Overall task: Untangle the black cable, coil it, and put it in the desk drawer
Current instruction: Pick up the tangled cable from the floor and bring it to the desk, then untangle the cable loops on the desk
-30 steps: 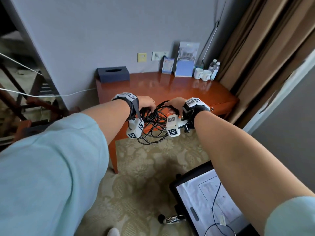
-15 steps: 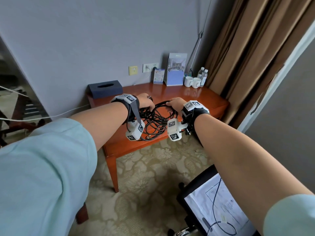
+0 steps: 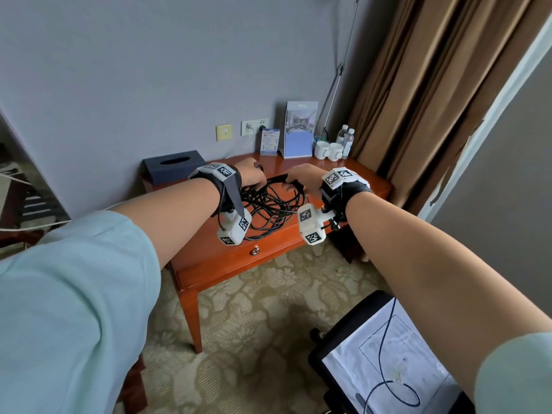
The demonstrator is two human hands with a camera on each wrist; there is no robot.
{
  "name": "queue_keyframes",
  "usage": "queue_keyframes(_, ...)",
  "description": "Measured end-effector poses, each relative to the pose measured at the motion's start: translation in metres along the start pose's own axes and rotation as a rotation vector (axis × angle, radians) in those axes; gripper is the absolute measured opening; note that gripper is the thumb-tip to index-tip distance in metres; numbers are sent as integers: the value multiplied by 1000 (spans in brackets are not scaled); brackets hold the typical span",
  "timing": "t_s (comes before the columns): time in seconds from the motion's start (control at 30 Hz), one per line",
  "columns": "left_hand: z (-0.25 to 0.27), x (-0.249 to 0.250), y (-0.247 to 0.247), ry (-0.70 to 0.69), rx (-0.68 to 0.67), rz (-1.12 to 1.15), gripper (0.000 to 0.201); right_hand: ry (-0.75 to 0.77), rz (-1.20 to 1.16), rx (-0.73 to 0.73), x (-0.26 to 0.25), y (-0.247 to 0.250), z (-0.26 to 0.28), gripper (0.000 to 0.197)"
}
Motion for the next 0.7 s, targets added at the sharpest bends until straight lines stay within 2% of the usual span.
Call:
queue_keyframes(0.13, -22, 0, -6, 0, -52, 111, 35, -12, -74, -20, 4, 15, -11, 16)
queue_keyframes(0.23, -30, 3, -10, 3, -77, 233, 57, 67, 85, -3, 10, 26, -15, 26)
queue_keyframes(0.3, -11, 14, -4, 32, -109, 306, 61, 140, 200, 27, 14, 32, -16, 35)
queue_keyframes(0.4, 2, 22, -1, 36, -157, 413, 16, 226, 193, 21, 22, 37, -13, 30)
queue_keyframes(0.47, 3, 19, -1, 24, -183, 442, 16, 287, 160, 15, 23, 37, -7, 21)
queue_keyframes(0.7, 4, 6, -4, -8, -176, 625, 4, 386, 140, 47, 34, 39, 6, 22)
Point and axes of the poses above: each hand's wrist, its own z-axis away from the middle knuckle, its own y-axis out of the back of the hand, x = y × z, the point moved 1 cm from there along -z, towards the middle knuckle, and after that the axes turned 10 degrees about x, right-handed, at the moved point
